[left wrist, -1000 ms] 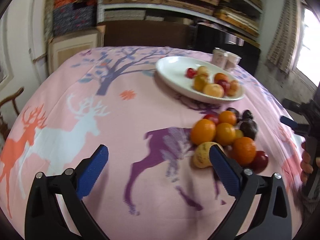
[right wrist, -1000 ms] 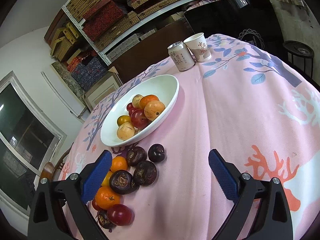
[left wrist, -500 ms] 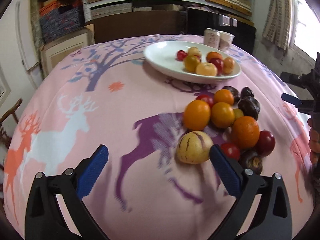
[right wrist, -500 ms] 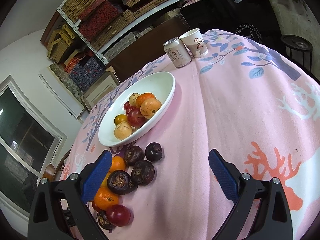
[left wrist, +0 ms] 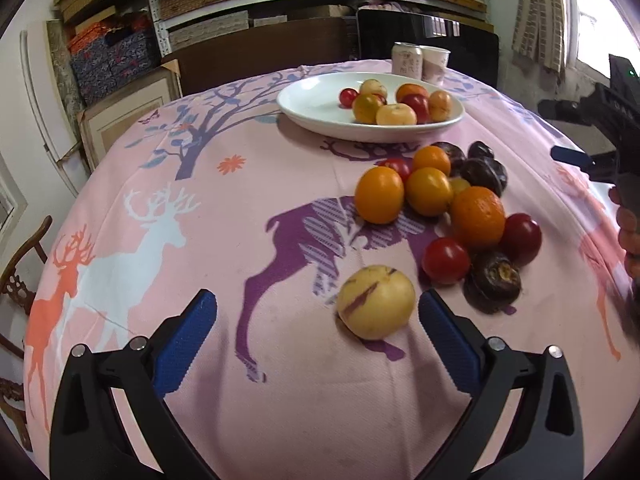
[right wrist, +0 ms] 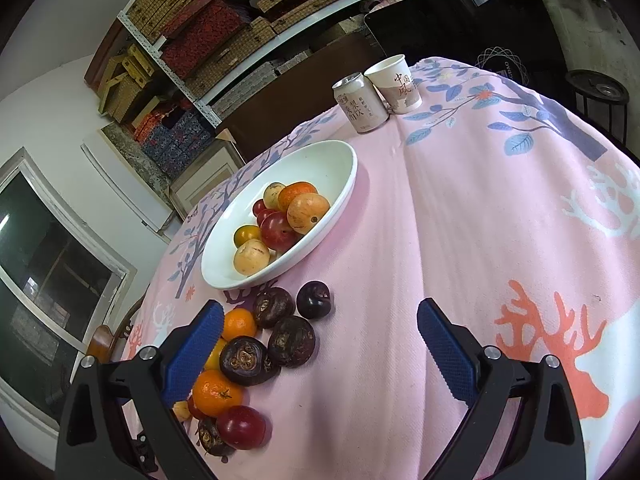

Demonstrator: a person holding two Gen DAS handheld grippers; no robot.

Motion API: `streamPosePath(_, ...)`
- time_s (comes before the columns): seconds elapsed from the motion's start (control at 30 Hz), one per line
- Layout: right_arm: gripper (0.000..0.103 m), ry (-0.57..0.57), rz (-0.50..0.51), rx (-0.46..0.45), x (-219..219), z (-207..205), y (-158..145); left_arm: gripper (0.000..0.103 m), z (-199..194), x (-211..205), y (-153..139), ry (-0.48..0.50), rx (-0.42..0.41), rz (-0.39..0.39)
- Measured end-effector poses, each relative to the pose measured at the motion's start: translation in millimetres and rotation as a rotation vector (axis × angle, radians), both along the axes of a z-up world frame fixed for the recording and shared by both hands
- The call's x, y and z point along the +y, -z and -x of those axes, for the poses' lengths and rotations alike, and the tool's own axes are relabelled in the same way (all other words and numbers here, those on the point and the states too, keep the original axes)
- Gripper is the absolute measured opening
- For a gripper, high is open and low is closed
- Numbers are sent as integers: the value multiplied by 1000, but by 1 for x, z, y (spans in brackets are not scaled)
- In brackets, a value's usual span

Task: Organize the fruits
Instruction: 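Grasp the striped pale yellow fruit with the left tool while the right grasps a dark red plum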

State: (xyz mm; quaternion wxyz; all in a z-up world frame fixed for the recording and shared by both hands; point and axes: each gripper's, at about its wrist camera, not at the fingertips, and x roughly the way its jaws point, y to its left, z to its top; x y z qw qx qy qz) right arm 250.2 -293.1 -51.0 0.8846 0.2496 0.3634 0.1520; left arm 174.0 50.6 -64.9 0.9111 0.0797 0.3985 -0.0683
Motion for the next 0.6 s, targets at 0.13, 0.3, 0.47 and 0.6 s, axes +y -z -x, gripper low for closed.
streamPosePath(0.13,98,-5,2,4,1,0,0,99,5,-3,-4,-9,-31,-25)
streamPosePath(0.3,98,-33,7,-19,6,4,-3,99,2,-8,-1,13,-10,-30)
streamPosePath(0.47,98,-161,74,-73,31,26,-6,99,-4,0,3,-14,20,5)
streamPosePath(0.6,91,-281,390,-165,81,63,-5,99,-8,6,6,-28,48,38)
